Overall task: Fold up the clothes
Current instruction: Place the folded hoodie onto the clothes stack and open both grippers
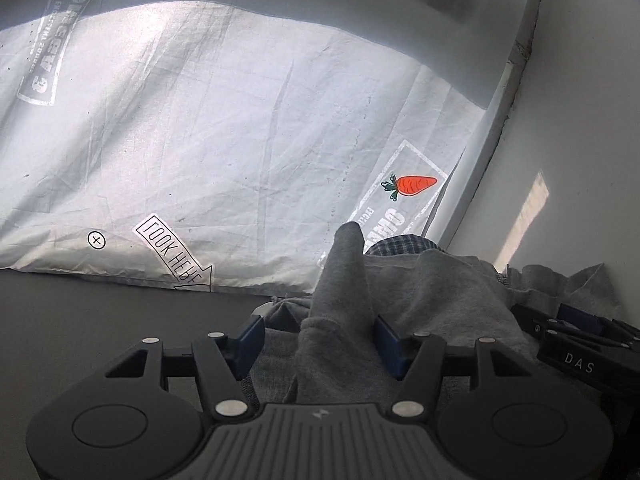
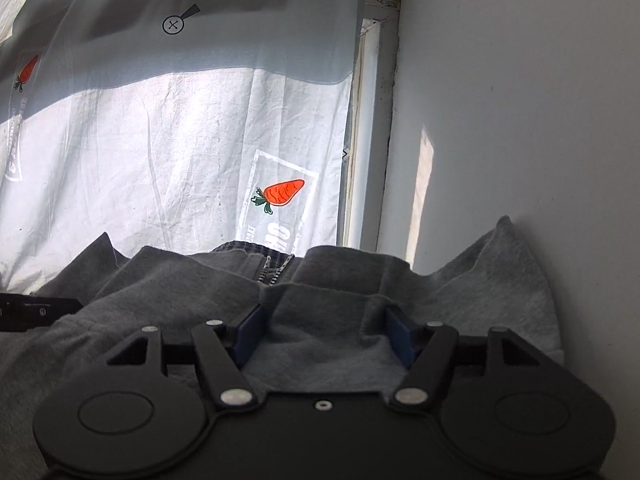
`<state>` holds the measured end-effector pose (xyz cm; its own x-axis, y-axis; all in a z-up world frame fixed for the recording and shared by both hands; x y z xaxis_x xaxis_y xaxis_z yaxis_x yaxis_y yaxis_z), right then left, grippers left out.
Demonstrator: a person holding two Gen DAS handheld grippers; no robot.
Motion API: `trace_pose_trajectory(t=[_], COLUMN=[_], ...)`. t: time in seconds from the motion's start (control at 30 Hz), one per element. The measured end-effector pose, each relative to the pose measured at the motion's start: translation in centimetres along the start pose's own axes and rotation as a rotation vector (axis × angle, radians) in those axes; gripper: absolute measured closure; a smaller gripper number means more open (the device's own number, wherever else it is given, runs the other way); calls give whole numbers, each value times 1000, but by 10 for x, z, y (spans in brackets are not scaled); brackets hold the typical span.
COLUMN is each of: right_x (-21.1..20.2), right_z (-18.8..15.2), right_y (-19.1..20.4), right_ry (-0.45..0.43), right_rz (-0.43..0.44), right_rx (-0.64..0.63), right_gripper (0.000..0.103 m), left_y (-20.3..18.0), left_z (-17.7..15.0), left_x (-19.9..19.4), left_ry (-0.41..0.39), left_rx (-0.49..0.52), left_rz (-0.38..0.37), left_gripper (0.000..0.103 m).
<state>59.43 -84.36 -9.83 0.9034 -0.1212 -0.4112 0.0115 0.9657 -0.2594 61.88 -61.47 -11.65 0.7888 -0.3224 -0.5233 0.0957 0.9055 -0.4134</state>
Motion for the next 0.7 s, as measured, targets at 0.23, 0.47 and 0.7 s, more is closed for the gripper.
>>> trace_pose_trajectory(t=[0.23, 0.47, 0.7], right_x=[33, -12, -113], right_z=[-6, 19, 39], right_y=[1, 9, 38], right_ry=[50, -20, -133], right_rz=[34, -9, -36], right_rx=[8, -30, 36], right_gripper=[26, 3, 0], left_y=[16, 28, 44], left_z=[-1, 28, 44], left_x=[32, -24, -146], left_ry=[50, -61, -283], left_rx=[-103, -113, -7], left_rz=[2, -1, 22], left_gripper=[37, 20, 0])
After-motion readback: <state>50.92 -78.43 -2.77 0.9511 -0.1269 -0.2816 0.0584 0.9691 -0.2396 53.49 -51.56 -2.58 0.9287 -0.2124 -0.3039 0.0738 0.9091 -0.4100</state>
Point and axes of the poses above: each gripper's, at about its wrist camera, not at the fingertips, and x roughly the way its jaws point, y to its left, z to its top, the point moved 8 cm from there along x, roughly the way its jaws point, and after that the axes turned 12 degrees about -x, right-handed, at the moved point
